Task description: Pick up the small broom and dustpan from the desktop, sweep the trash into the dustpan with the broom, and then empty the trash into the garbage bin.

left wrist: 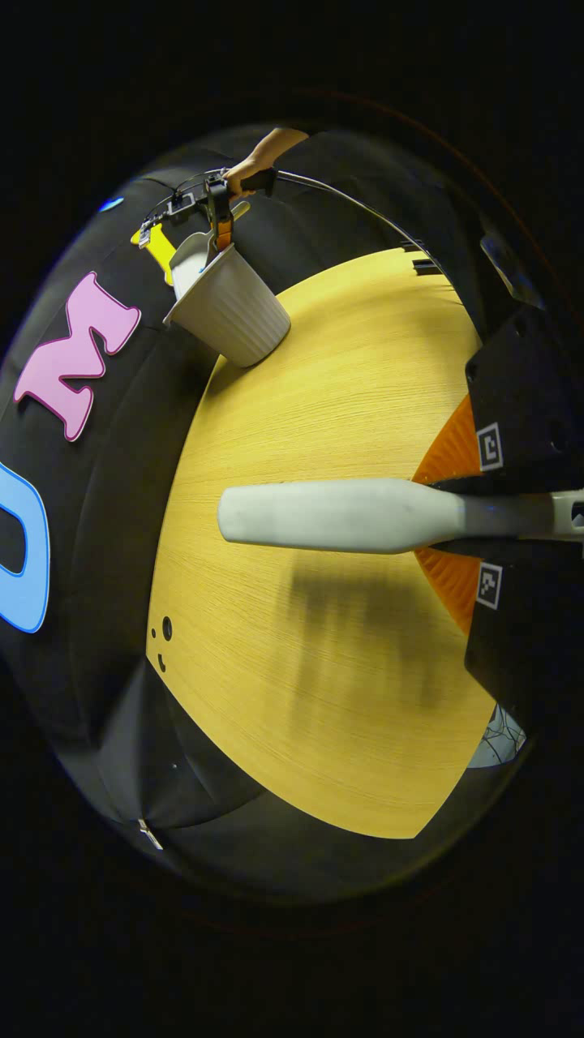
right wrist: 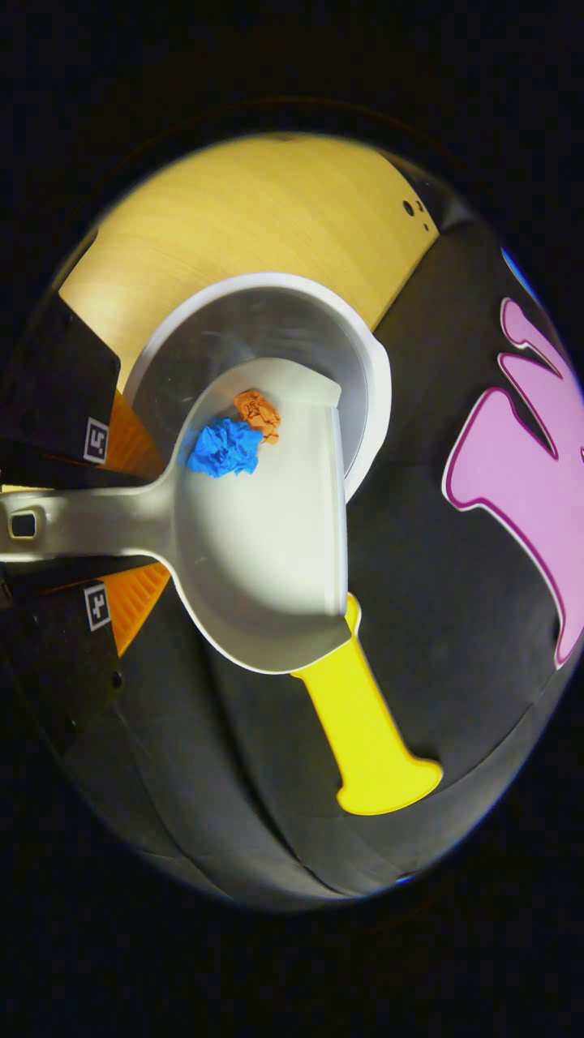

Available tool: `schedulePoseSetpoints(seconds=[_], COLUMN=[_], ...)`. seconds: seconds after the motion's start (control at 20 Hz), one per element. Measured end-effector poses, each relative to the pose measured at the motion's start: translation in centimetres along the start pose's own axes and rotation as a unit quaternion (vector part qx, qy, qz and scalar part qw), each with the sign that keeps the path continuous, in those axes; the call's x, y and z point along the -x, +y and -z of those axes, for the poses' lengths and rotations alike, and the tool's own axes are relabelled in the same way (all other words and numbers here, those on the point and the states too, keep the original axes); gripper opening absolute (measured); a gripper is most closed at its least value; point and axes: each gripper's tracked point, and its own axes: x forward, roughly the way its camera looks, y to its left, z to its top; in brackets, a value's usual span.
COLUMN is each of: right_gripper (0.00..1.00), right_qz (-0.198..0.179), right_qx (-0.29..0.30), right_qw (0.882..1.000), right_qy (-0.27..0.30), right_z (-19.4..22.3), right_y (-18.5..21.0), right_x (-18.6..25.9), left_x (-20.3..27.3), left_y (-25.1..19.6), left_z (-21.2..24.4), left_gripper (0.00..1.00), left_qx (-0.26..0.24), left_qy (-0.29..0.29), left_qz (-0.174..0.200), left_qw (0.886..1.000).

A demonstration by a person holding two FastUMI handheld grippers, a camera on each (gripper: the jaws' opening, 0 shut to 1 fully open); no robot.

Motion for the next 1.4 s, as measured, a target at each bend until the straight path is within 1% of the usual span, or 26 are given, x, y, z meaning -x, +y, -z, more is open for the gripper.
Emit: schedulePoseSetpoints(seconds=[0.05, 0.1, 0.2, 0.25, 0.3, 0.4, 0.5, 0.55, 0.6, 0.65, 0.75, 0.8, 0.95, 1.0, 1.05, 1.15, 1.2, 1.35, 1.4], right_gripper=[0.34, 0.35, 0.43, 0.39, 0.39, 0.39, 0.39, 0.39, 0.42, 0.38, 0.38, 0.38, 0.38, 0.38, 0.38, 0.38, 0.38, 0.38, 0.38], right_qz=[0.005, 0.011, 0.032, 0.043, 0.052, 0.071, 0.091, 0.099, 0.106, 0.115, 0.135, 0.142, 0.166, 0.176, 0.187, 0.204, 0.207, 0.199, 0.195], right_qx=[0.022, 0.038, 0.071, 0.088, 0.106, 0.145, 0.187, 0.205, 0.222, 0.240, 0.273, 0.283, 0.320, 0.338, 0.359, 0.397, 0.402, 0.390, 0.385], right_qw=[1.000, 0.999, 0.997, 0.995, 0.993, 0.986, 0.978, 0.973, 0.968, 0.963, 0.951, 0.947, 0.931, 0.923, 0.913, 0.893, 0.890, 0.897, 0.900], right_qy=[-0.005, -0.013, -0.022, -0.025, -0.027, -0.030, -0.037, -0.038, -0.040, -0.043, -0.048, -0.049, -0.050, -0.052, -0.055, -0.062, -0.064, -0.058, -0.057], right_z=[-0.4, -0.8, -1.0, -1.1, -1.2, -1.6, -2.4, -2.3, -2.5, -2.8, -3.4, -3.5, -3.9, -4.2, -4.4, -5.0, -5.0, -4.6, -4.6], right_y=[-0.1, -0.3, -1.1, -1.2, -1.3, -1.4, -1.5, -1.5, -1.6, -1.6, -1.7, -1.6, -1.7, -1.6, -1.7, -2.0, -2.0, -2.2, -2.2], right_x=[0.1, 0.2, 0.4, 0.8, 1.0, 1.1, 1.3, 1.4, 1.5, 1.3, 1.3, 1.5, 1.9, 2.0, 2.2, 2.3, 2.3, 2.1, 2.1], left_x=[0.0, 0.0, 0.2, 0.3, 0.4, 0.6, 0.6, 0.7, 0.8, 0.9, 0.9, 0.9, 1.1, 1.1, 1.2, 1.2, 1.2, 1.2, 1.1], left_y=[-0.1, -0.2, -0.2, -0.3, -0.2, -0.2, -0.2, -0.3, -0.4, -0.4, -0.3, -0.4, -0.3, -0.4, -0.5, -0.6, -0.8, -0.9, -0.9], left_z=[0.0, 0.0, -0.3, -0.6, -0.8, -1.1, -1.3, -1.2, -1.2, -1.1, -1.0, -0.9, -0.6, -0.5, -0.4, -0.2, 0.0, 0.3, 0.4], left_gripper=[0.27, 0.27, 0.27, 0.27, 0.27, 0.27, 0.27, 0.25, 0.27, 0.27, 0.25, 0.27, 0.27, 0.27, 0.25, 0.27, 0.27, 0.25, 0.27], left_qx=[-0.001, -0.005, -0.012, -0.015, -0.016, -0.018, -0.018, -0.019, -0.020, -0.021, -0.020, -0.019, -0.015, -0.014, -0.013, -0.012, -0.012, -0.011, -0.013], left_qy=[0.001, 0.003, 0.004, 0.002, 0.001, -0.002, -0.002, -0.001, 0.000, -0.001, -0.001, 0.000, 0.000, 0.000, 0.000, 0.001, 0.001, 0.002, 0.002], left_qz=[0.002, 0.001, -0.004, -0.004, -0.005, -0.005, -0.007, -0.007, -0.008, -0.008, -0.010, -0.010, -0.011, -0.011, -0.011, -0.012, -0.013, -0.016, -0.018], left_qw=[1.000, 1.000, 1.000, 1.000, 1.000, 1.000, 1.000, 1.000, 1.000, 1.000, 1.000, 1.000, 1.000, 1.000, 1.000, 1.000, 1.000, 1.000, 1.000])
